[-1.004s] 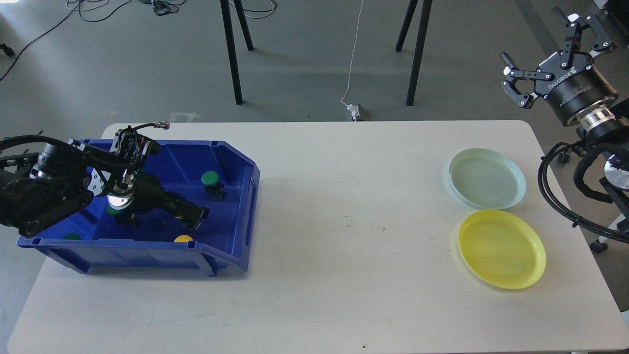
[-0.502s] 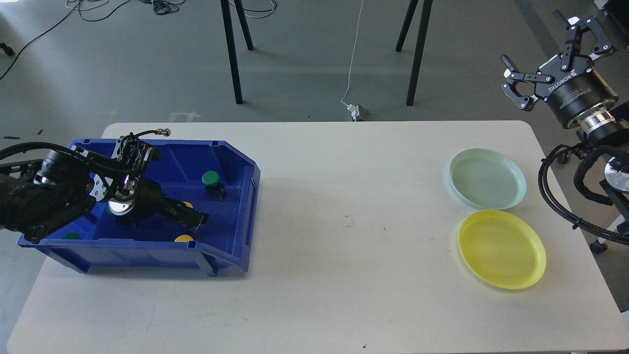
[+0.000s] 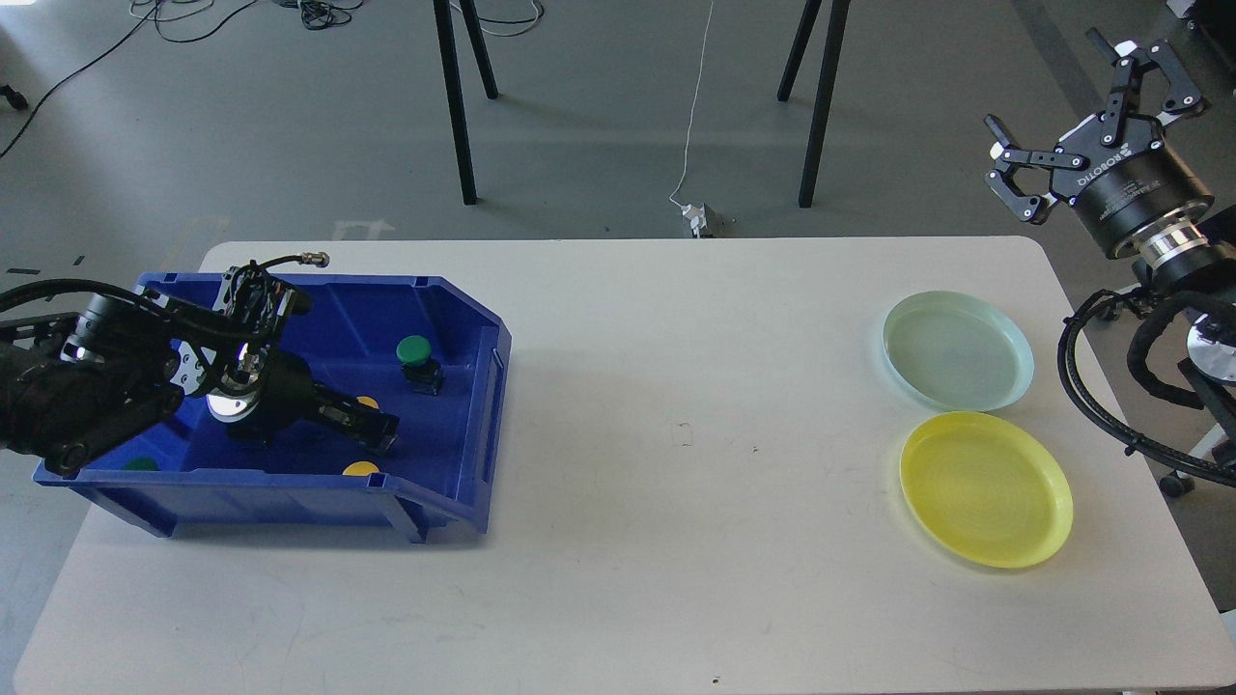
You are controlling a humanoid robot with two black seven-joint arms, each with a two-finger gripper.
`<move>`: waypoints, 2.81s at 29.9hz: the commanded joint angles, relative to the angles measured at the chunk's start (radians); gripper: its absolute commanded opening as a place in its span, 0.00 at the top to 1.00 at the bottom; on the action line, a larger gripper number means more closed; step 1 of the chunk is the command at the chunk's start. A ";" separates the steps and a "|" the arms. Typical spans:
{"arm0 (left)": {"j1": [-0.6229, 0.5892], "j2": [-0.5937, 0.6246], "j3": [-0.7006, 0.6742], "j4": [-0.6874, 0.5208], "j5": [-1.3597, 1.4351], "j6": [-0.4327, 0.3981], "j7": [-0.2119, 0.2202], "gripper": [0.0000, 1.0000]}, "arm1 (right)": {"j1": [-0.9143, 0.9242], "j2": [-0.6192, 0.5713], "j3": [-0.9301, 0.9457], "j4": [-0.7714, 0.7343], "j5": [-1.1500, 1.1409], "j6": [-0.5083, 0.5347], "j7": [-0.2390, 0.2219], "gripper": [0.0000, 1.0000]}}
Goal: Pass button and place on color plate
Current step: 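Lift the button out of the bin with the left gripper, then bring the right gripper toward the button held by the left gripper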
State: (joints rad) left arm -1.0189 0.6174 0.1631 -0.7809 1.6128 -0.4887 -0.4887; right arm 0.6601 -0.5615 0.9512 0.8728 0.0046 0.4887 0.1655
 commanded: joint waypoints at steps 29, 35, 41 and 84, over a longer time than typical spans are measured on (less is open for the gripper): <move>-0.021 0.446 -0.402 -0.553 -0.448 0.000 0.000 0.93 | -0.030 -0.002 0.006 -0.055 -0.002 0.000 -0.014 0.01; -0.023 0.334 -0.517 -0.597 -0.765 0.000 0.000 0.93 | -0.079 -0.058 -0.006 0.101 -0.058 0.000 -0.011 0.01; -0.046 0.099 -0.540 -0.493 -0.898 0.000 0.000 0.93 | -0.096 -0.162 -0.041 0.256 -0.160 0.000 -0.003 0.01; -0.024 -0.137 -0.537 -0.259 -0.929 0.000 0.000 0.92 | 0.320 0.155 -0.485 0.238 -0.158 0.000 0.092 0.06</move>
State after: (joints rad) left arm -1.0417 0.4803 -0.3743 -1.0403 0.6888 -0.4887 -0.4887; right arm 0.9779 -0.4164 0.4670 1.1103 -0.1518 0.4887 0.2576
